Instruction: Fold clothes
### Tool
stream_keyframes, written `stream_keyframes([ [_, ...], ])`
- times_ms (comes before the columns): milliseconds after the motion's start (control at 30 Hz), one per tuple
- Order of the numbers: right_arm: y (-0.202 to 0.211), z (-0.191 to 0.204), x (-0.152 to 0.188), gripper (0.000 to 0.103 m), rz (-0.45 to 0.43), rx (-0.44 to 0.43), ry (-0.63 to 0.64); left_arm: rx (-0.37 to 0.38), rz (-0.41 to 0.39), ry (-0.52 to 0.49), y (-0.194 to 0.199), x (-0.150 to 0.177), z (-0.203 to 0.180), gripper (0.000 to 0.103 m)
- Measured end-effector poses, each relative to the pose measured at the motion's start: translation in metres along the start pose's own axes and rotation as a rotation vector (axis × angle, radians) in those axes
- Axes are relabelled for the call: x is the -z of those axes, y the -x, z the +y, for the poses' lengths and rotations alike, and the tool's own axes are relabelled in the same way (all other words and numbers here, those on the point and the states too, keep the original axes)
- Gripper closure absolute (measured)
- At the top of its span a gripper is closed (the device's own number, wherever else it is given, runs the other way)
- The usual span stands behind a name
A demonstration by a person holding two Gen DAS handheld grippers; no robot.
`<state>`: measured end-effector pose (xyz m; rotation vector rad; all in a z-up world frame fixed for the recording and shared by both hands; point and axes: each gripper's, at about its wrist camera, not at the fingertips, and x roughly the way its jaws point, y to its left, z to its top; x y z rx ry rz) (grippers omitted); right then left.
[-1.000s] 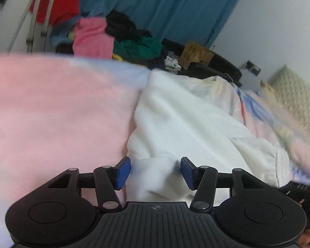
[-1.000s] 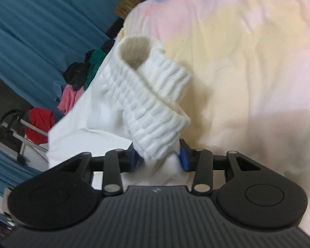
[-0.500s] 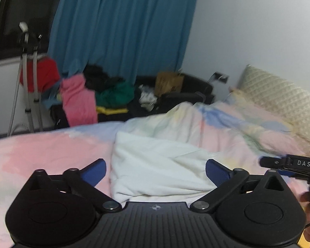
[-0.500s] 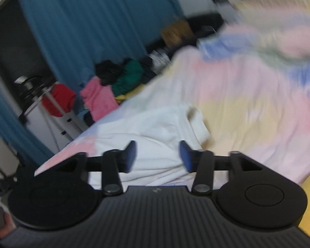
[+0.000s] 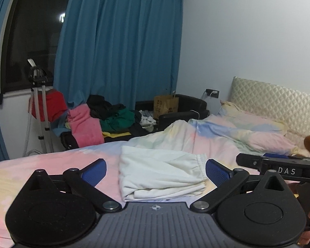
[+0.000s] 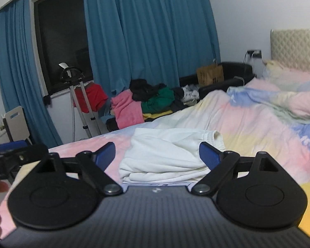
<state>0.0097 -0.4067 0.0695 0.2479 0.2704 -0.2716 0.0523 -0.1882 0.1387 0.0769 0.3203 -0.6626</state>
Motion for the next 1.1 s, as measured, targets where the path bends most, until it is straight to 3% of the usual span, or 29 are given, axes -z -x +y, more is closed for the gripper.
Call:
stream_keyframes([
  [167,0.010,0.011,0.025,0.013,-0.046,0.032,0.025,-0.068,-0.018,-0.005,0.013,0.023,0.004,0.000],
  [367,0.005,0.025,0.052,0.013,-0.026,0.049,0.053,-0.113,-0.012,-0.007,0.014,0.045,0.015,0.000],
  [567,-0.012,0.035,0.073,0.013,-0.013,0.099,0.091,-0.120,-0.015,0.009,0.004,0.061,0.029,0.000],
  [867,-0.025,0.037,0.084,0.013,-0.011,0.157,0.091,-0.073,-0.002,0.024,-0.014,0.075,0.025,0.000],
  [1100,-0.029,0.040,0.086,0.013,-0.006,0.182,0.111,-0.084,0.025,0.022,-0.027,0.081,0.023,0.000],
])
